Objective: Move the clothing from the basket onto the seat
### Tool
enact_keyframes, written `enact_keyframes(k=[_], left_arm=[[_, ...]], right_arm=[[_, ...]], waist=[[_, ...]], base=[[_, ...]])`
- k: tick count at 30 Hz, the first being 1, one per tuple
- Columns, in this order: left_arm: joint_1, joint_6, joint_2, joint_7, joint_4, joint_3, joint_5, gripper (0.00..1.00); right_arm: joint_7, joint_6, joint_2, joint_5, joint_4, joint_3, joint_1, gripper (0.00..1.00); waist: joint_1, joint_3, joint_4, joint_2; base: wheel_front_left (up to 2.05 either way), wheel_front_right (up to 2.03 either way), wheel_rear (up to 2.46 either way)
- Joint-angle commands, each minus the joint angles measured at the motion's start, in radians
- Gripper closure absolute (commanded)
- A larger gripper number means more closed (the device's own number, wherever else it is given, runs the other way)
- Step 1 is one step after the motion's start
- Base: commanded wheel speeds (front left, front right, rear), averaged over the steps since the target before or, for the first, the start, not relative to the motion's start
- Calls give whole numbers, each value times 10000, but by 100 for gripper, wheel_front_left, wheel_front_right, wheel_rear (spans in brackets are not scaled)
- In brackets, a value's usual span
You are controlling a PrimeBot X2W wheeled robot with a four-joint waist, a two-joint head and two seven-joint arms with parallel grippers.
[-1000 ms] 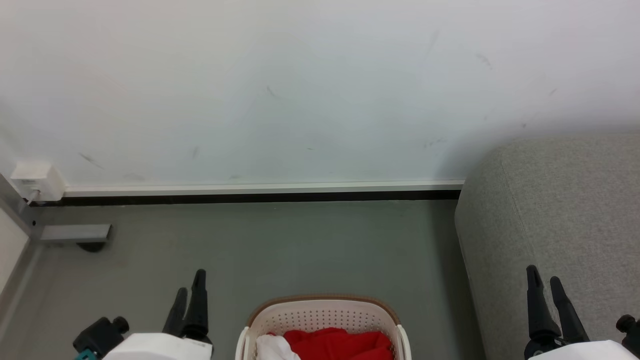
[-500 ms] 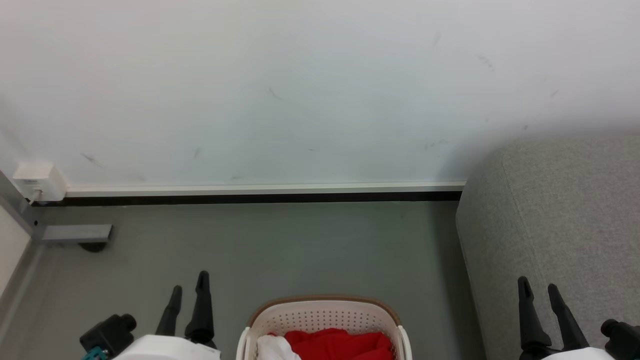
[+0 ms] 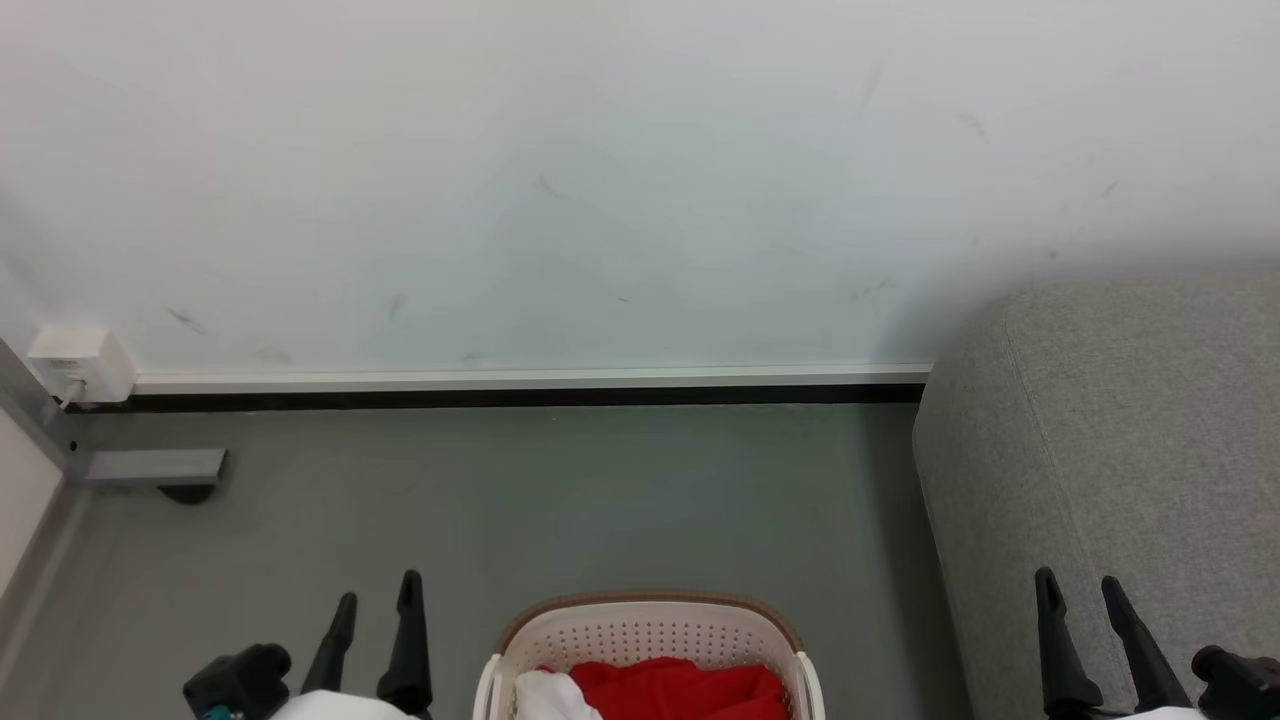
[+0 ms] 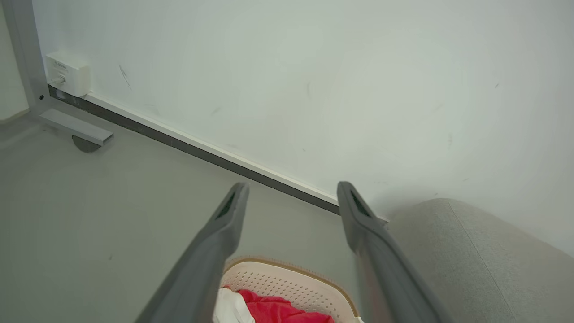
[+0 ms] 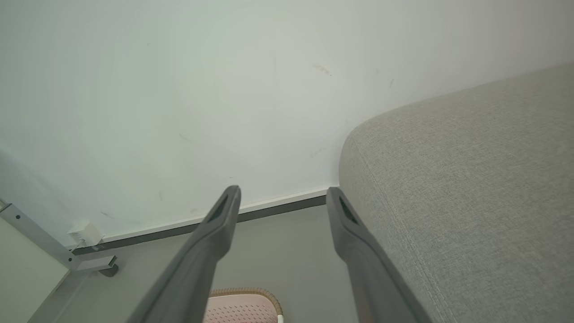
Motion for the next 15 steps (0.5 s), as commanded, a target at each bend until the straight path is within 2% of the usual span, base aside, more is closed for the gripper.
enact_keyframes(k=[1, 7, 15], left_arm=[[-20, -52, 71, -138, 4, 61, 307, 0], [22, -166, 135, -259, 108, 86, 1379, 0], [93, -345, 119, -434, -61, 255, 2139, 0]], right_arm=[[-104, -13, -85, -242, -19, 6, 11, 0], [-255, -14, -51, -484, 91, -65, 113, 0], [-422, -16, 33, -770, 94, -108, 191, 0]], waist=[[0, 0, 2, 0], [0, 4, 0, 0], [0, 22, -8, 0]], base=[[0, 0, 0], [0, 0, 0], [0, 0, 0]])
